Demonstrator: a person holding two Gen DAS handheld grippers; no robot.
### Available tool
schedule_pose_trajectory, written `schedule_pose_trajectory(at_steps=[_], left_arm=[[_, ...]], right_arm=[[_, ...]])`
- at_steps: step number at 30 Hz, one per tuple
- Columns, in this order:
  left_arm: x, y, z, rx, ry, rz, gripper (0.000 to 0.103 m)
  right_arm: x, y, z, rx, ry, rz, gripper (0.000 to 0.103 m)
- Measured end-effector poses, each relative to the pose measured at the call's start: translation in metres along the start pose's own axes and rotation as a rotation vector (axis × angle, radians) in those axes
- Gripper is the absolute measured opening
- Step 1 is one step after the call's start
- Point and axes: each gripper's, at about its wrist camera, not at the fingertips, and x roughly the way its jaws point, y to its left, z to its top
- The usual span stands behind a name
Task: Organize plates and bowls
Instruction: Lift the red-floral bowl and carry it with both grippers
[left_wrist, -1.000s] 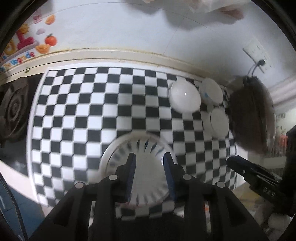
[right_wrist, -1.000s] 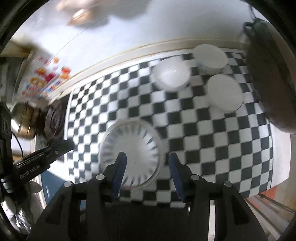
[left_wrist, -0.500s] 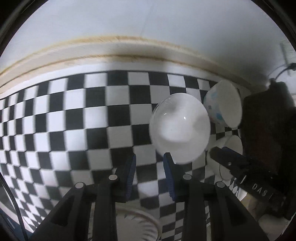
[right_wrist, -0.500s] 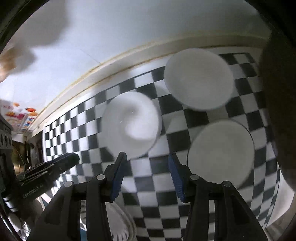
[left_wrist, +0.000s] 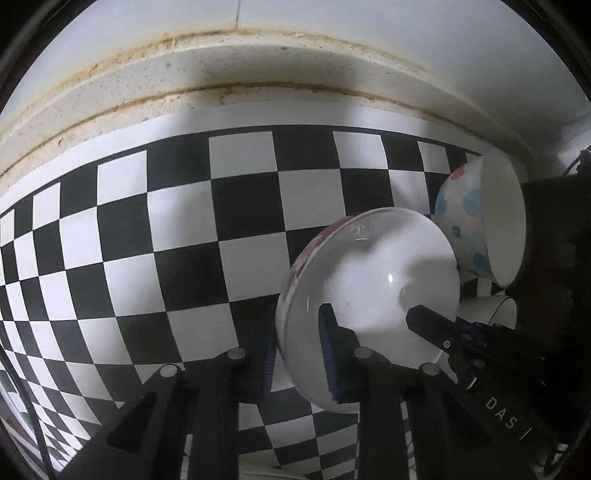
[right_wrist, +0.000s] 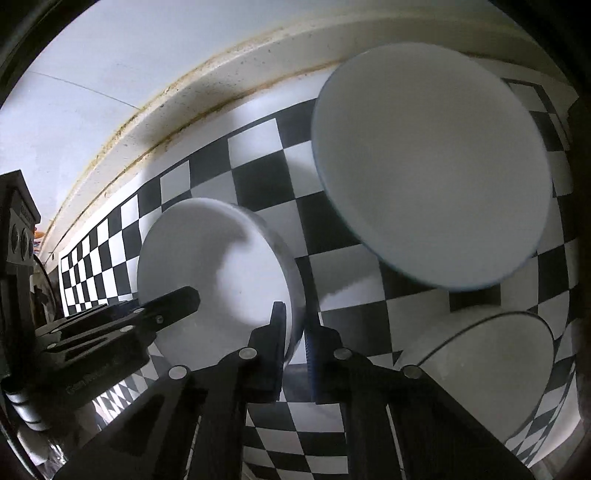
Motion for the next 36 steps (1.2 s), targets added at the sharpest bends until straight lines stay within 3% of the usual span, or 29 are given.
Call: schedule_pose_trajectory(at_steps=[15,25,31,36], left_arm=[[-0.045,-0.02,-0.041,0.06,-0.091,0.037,0.019],[-0.099,-0.024,-0.109,0.126,-0.152,0.04,0.019],[-0.104,-0.038,-0.142,0.14,-0.151,-0.019,0.019],[-0.092,-0.058,-0.162,0.19,-0.133,-0.016,0.019]], right_arm=[[-0.028,0.022,-0.027,-0.062,-0.042,0.021,0.01],[-0.064,0.037,-0.094,-0.127,-0.079,0.046,0.01],[-0.088,0.028,-0.138,-0.134,-0.108,0.045,0.01],[-0.102,0.007,-0.169,-0.121,-0.114,0.051,0.01]])
